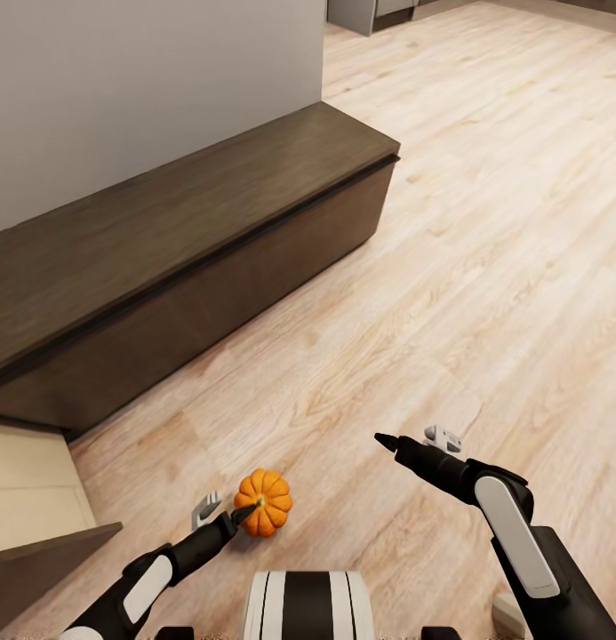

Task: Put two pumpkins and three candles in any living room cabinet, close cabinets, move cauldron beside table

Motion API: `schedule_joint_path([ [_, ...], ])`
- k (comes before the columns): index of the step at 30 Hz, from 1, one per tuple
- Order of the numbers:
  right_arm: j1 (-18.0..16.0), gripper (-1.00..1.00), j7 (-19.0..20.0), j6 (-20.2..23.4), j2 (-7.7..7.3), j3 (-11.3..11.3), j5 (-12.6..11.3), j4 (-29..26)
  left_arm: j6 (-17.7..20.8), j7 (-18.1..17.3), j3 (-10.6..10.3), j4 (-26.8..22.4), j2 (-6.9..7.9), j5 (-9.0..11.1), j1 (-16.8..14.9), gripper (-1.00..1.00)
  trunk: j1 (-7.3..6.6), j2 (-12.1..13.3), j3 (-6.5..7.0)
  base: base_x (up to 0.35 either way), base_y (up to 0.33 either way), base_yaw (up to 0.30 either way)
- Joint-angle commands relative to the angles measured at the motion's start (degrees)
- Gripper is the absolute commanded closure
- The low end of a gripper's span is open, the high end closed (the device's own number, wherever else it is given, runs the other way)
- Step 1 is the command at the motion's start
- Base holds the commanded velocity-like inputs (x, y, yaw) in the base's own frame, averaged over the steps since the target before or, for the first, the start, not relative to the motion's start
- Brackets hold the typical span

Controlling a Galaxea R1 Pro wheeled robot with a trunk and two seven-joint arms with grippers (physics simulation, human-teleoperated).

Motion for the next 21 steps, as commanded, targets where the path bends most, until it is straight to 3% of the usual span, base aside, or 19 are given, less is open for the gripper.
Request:
schedule_joint_path([
  [1, 0.0, -1.00, -0.6, 0.0, -0.01, 0.1, -0.6, -0.1, 0.3, 0.0, -0.2, 0.0, 0.06, 0.6, 0.0, -1.00, 0.01, 0.0, -0.26, 0.000, 0.000, 0.000],
  [21, 0.0, -1.00, -0.6, 0.0, -0.04, 0.1, -0.6, -0.1, 0.1, 0.1, -0.2, 0.0, 0.13, 0.6, 0.0, -1.00, 0.04, 0.0, -0.48, 0.009, -0.022, 0.000],
])
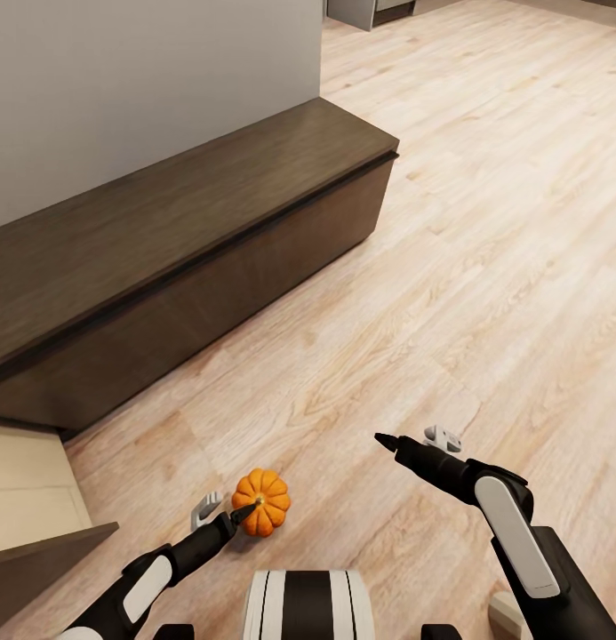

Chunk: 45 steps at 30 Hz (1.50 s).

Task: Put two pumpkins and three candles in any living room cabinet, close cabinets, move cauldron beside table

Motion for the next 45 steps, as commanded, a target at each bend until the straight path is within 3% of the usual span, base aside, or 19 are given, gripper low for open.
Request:
schedule_joint_path([
  [1, 0.0, -1.00, -0.6, 0.0, -0.04, 0.1, -0.6, -0.1, 0.3, 0.0, -0.2, 0.0, 0.06, 0.6, 0.0, -1.00, -0.01, 0.0, -0.03, 0.002, -0.005, 0.000],
  [17, 0.0, -1.00, -0.6, 0.0, -0.04, 0.1, -0.6, -0.1, 0.2, 0.0, -0.2, 0.0, 0.07, 0.6, 0.0, -1.00, -0.01, 0.0, -0.03, 0.013, -0.015, 0.000],
  [18, 0.0, -1.00, -0.6, 0.0, -0.04, 0.1, -0.6, -0.1, 0.2, 0.0, -0.2, 0.0, 0.07, 0.6, 0.0, 1.00, -0.01, 0.0, -0.03, 0.000, 0.000, 0.000],
  [45, 0.0, -1.00, -0.6, 0.0, -0.06, 0.1, -0.6, -0.1, 0.2, 0.0, -0.1, 0.2, 0.12, 0.7, 0.0, 1.00, -0.01, 0.0, -0.03, 0.000, 0.000, 0.000],
])
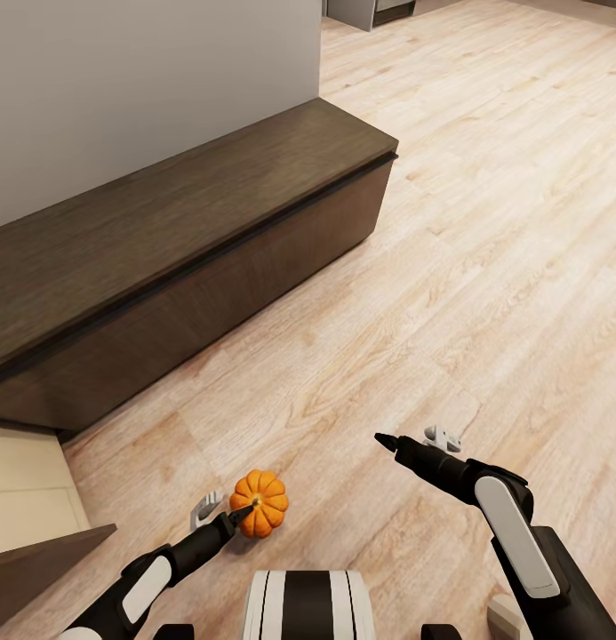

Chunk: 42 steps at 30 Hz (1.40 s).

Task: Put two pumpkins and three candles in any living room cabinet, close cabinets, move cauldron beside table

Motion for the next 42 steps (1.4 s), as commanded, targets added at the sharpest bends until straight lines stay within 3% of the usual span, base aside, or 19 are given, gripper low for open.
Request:
schedule_joint_path([
  [1, 0.0, -1.00, -0.6, 0.1, -0.03, 0.1, -0.6, -0.1, 0.3, 0.1, -0.2, 0.0, 0.03, 0.5, 0.0, 1.00, -0.01, 0.0, -0.03, 0.000, 0.000, 0.000],
  [5, 0.0, -1.00, -0.6, 0.1, -0.04, 0.1, -0.6, -0.1, 0.3, 0.1, -0.3, -0.1, 0.04, 0.6, 0.0, 1.00, -0.01, 0.0, -0.03, 0.000, 0.000, 0.000],
  [13, 0.0, -1.00, -0.6, 0.1, -0.10, 0.1, -0.6, -0.1, 0.4, -0.3, -0.3, -0.2, 0.13, 0.6, 0.0, 1.00, -0.22, 0.1, 1.74, 0.000, 0.000, 0.000],
  [18, 0.0, -1.00, -0.6, 0.0, -0.09, 0.1, -0.6, -0.1, 0.7, -0.8, -0.3, -0.5, 1.58, 1.1, 0.0, 1.00, -0.34, 0.2, 2.85, 0.000, 0.000, 0.000],
  [24, 0.0, -1.00, -0.5, -0.1, -0.19, 0.1, -0.3, -0.1, 1.0, -0.8, -0.2, -0.7, 2.08, 1.5, 0.0, 1.00, -0.50, 0.2, 4.18, 0.000, 0.000, 0.000],
  [27, -0.1, -1.00, 0.4, 0.7, -0.05, -0.3, -0.7, 0.9, 1.8, -1.0, -0.2, 0.4, 3.08, 1.5, 1.0, 1.00, -0.50, 0.2, 4.17, 0.000, 0.000, 0.000],
  [34, -0.1, -1.00, 0.5, 0.5, -0.01, -0.3, -0.7, 3.2, 2.1, -1.1, -0.2, 2.0, 3.88, 1.5, 2.8, 1.00, -0.50, 0.2, 4.17, 0.000, 0.000, 0.000],
  [42, -0.1, -1.00, 0.5, 0.5, -0.11, -0.4, -0.9, 5.7, 2.2, -1.1, -0.2, 2.2, 3.96, 1.5, 2.8, 1.00, -0.71, 0.3, 5.94, 0.000, 0.000, 0.000],
])
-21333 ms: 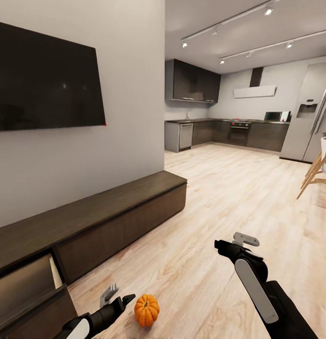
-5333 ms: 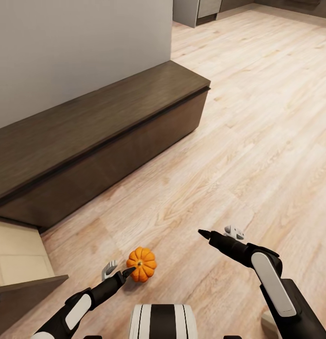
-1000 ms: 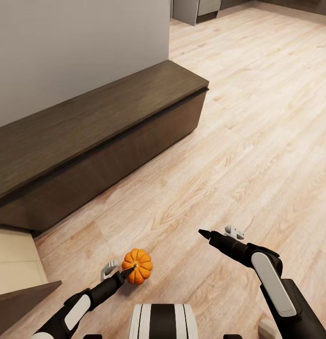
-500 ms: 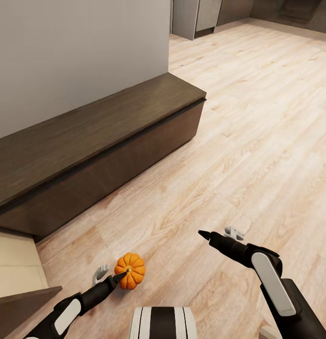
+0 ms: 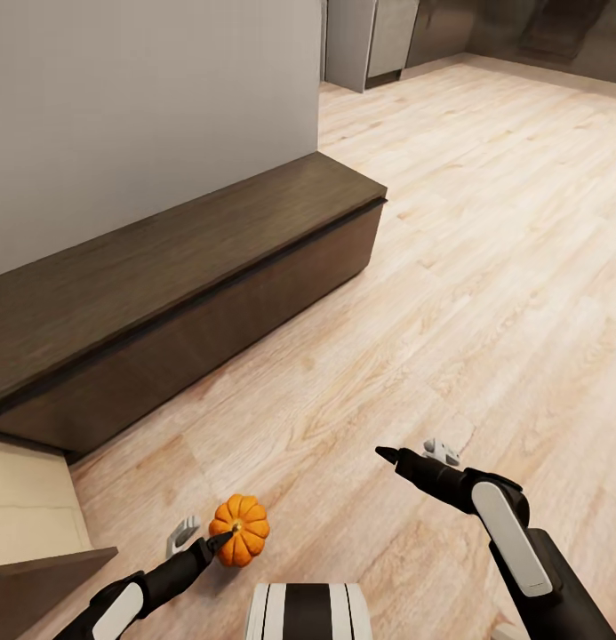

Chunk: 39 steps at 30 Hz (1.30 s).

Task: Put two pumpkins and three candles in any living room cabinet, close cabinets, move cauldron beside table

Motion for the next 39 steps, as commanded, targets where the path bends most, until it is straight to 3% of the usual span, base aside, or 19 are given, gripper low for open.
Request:
schedule_joint_path([
  [1, 0.0, -1.00, -0.6, 0.1, -0.04, 0.1, -0.6, -0.1, 0.3, 0.0, -0.3, 0.0, 0.06, 0.5, 0.0, 1.00, -0.03, 0.0, 0.19, 0.000, 0.000, 0.000],
  [27, 0.0, -1.00, -0.8, 0.4, -0.22, 0.1, -0.8, -0.4, 0.4, 0.0, -0.3, 0.1, -0.03, 0.5, 0.0, 1.00, -0.70, 0.3, 5.95, 0.000, 0.000, 0.000],
  [39, 0.0, -1.00, -0.8, 0.3, -0.13, 0.1, -1.0, 0.1, 0.4, 0.0, -0.3, 0.1, -0.03, 0.5, 0.1, 1.00, -0.70, 0.3, 5.95, -0.087, 0.000, 0.000],
])
